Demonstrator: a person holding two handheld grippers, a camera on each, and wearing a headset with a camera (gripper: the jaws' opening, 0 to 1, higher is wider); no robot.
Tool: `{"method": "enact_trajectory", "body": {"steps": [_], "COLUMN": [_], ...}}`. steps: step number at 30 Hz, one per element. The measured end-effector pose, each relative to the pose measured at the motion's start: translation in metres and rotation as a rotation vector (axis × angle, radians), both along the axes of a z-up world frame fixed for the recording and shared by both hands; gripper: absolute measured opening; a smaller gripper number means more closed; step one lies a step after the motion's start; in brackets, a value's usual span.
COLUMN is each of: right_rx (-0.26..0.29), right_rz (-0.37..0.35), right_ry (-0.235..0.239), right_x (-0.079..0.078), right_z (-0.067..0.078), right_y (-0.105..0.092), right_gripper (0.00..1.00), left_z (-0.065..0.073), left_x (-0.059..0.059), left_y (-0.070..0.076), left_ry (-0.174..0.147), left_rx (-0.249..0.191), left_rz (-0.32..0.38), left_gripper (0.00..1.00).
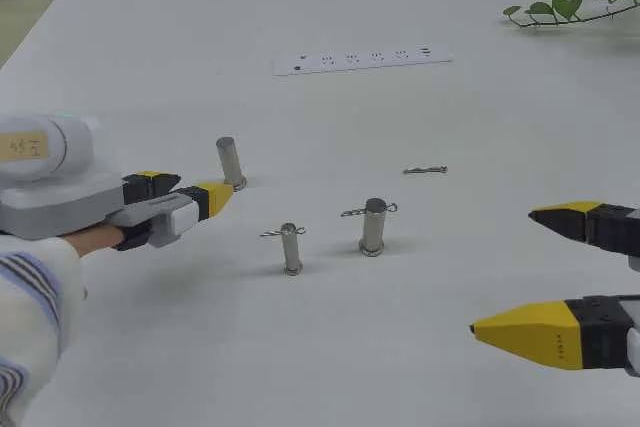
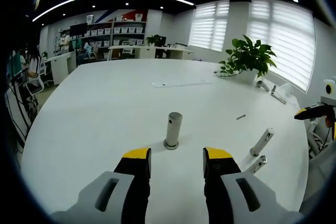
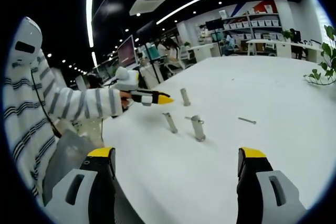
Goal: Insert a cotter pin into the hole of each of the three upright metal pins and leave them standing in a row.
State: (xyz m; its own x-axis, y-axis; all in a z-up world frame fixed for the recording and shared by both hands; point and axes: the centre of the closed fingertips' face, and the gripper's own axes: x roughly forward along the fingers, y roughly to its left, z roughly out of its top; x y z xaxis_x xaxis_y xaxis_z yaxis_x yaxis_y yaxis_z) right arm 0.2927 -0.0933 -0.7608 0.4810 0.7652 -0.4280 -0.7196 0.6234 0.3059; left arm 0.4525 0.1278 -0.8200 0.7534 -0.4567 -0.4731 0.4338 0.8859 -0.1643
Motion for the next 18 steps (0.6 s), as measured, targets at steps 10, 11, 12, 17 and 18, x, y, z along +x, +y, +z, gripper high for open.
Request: {"method": "enact_trajectory", "body": {"steps": [10,11,12,17,18], "right_rx": [-0.006,-0.005,-0.005,-0.017,-0.019], "right_rz": [-0.002,-0.003,-0.003,0.003,0.004], "right_ry": [0.023,0.023,0.024,0.035,0.035], "right_x": [-0.003,-0.003,-0.002,-0.003,-0.003], "right_z": [-0.007,-0.008,-0.008,-0.013,-0.013], "right_y": [0.004,0.004,0.005,0.005,0.005], "right_gripper": [0.98,0.98,0.98,0.97,0.97], "left_z": [-0.020,-0.021,-0.021,-0.020,-0.020], "left_x": [0.021,0.023,0.026,0.037,0.039], "left_y": [-0.013,-0.014,-0.014,-0.014,-0.014], "left_ry": [0.005,0.003,0.010,-0.011,-0.012], "left_rx": [0.098,0.096,0.084,0.088,0.088], "left_rz": [-0.059,-0.060,-0.049,-0.042,-0.041], "left_gripper": [0.29,0.28,0.28,0.26,0.25]}}
